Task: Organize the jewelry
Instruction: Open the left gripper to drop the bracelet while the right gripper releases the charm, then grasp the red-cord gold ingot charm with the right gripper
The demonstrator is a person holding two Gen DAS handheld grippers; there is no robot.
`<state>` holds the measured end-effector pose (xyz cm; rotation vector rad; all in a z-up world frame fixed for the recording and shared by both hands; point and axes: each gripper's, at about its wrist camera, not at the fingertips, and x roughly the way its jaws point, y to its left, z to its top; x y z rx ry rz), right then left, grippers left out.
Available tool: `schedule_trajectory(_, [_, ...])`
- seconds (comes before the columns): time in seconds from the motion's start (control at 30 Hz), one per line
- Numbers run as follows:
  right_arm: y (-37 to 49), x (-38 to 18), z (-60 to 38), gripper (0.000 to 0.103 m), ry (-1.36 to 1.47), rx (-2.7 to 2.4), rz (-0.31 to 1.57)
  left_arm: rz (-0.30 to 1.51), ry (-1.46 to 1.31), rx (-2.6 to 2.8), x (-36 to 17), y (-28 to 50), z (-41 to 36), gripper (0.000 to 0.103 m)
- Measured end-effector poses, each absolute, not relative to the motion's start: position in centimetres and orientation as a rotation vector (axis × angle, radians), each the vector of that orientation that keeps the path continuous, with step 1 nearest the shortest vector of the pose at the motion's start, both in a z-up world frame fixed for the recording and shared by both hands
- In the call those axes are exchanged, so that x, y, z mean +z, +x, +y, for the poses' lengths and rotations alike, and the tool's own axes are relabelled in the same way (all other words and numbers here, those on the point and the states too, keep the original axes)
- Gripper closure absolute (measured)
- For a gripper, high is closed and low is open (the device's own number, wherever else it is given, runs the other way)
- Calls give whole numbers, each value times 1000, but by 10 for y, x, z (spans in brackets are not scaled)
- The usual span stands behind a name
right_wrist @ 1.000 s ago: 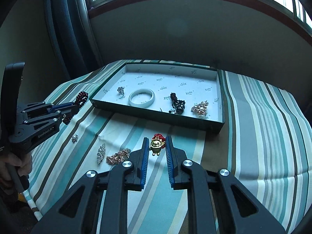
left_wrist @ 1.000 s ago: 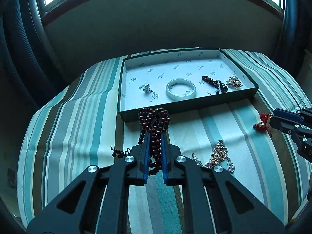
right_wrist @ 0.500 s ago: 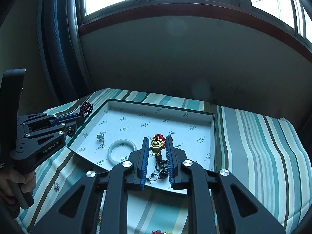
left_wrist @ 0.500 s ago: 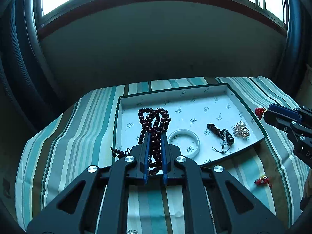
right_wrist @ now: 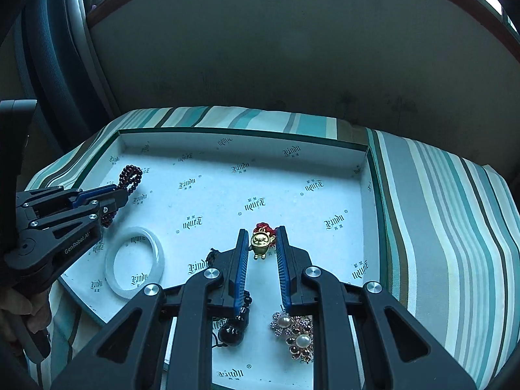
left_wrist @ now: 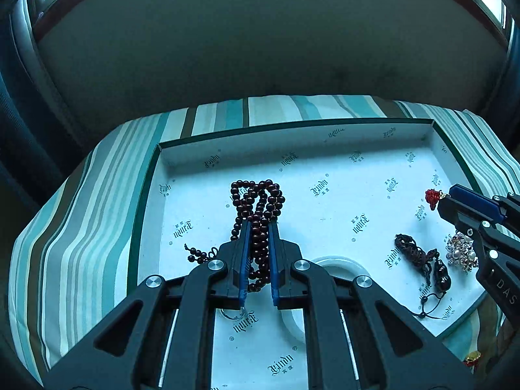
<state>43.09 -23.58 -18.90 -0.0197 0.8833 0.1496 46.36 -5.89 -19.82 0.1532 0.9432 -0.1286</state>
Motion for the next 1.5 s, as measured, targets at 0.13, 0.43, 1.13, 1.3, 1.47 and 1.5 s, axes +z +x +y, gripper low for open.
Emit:
schedule_trajectory(0.13, [431,-194,-237,73,-19,144,908,979,140,-127,-207,467,-56,86])
schedule_trajectory(0.43, [408,-165,-245,50,-19,140,830,967,138,-109,-200,458,-52,43])
schedule_trajectory(1.13, [253,-164,-260,52,-43,155,886,916,89,-118,-164,293,-9,34])
schedule_trajectory(1.3, [247,-186,-258,55,-46,166,942,933,101,-89,-170,257,2,34])
schedule_trajectory(1.47, [251,-198,-258,59,-51,164,960,966,115,-59,-181,236,11,34])
schedule_trajectory(1.5, [253,-200,-257,59,-53,164,964,973,112,-55,-183,234,14,34])
